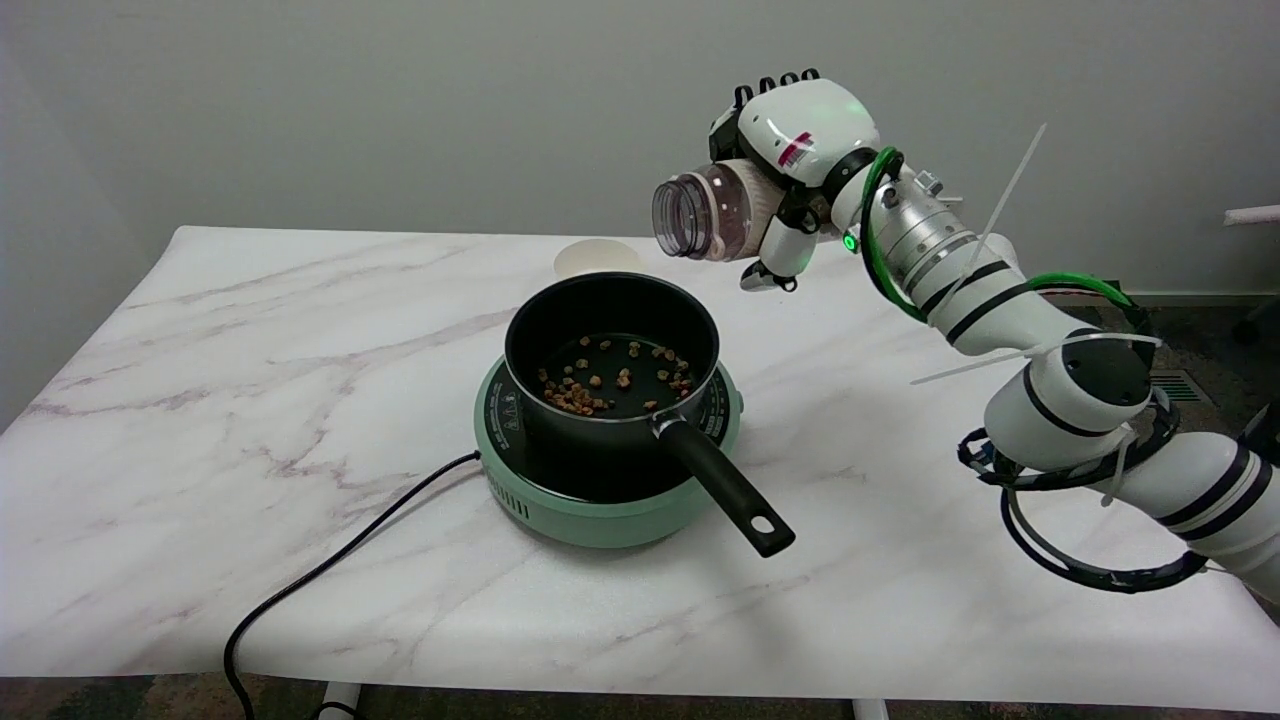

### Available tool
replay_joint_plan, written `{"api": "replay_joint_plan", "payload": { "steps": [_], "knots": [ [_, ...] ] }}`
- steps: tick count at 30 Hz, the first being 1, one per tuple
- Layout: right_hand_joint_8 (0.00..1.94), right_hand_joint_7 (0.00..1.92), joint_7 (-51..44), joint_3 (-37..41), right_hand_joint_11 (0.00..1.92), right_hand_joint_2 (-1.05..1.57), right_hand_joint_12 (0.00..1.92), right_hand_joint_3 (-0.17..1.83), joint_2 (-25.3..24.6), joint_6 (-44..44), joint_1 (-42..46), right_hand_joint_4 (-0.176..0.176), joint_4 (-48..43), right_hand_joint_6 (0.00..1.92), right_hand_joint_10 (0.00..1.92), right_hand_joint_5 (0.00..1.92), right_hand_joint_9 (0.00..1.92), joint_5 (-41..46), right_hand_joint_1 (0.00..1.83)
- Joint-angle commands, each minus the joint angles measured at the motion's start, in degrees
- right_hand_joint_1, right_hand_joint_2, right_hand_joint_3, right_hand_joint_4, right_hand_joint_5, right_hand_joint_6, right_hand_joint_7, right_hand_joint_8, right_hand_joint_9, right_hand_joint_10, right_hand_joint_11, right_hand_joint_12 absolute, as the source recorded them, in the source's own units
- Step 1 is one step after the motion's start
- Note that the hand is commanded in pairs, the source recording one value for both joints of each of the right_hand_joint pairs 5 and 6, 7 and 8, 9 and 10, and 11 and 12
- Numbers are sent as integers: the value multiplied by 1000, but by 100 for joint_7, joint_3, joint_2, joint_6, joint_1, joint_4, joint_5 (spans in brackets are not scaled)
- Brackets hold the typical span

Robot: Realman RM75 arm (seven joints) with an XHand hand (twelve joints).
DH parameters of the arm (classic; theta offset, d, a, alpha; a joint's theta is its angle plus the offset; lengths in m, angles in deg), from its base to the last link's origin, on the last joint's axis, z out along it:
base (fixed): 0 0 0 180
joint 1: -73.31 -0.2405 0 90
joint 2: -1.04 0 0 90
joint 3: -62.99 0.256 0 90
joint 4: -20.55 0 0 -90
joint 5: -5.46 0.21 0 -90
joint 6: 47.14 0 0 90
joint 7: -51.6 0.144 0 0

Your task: Pour the contents of the bottle into the soup pot.

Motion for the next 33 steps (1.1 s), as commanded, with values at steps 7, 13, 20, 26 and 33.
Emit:
{"api": "replay_joint_plan", "payload": {
  "steps": [7,13,20,26,33],
  "knots": [
    [1421,1421,373,-9,1093,843,1093,621,-49,396,164,0,208,1708,1247,1708,1247,-2128,1359],
    [1414,1414,499,27,1085,832,1085,619,-127,543,169,0,254,1701,1239,1701,1239,-2537,1358],
    [1408,1408,518,59,1075,818,1075,611,-127,855,117,0,239,1682,1229,1682,1229,-2821,1350],
    [1418,1418,674,175,1078,853,1078,590,-127,1106,110,0,159,1691,1230,1691,1230,-3096,1328],
    [1421,1421,1090,269,1111,876,1111,575,-127,1255,78,0,99,1707,1234,1707,1234,-3702,1311]
  ]
}}
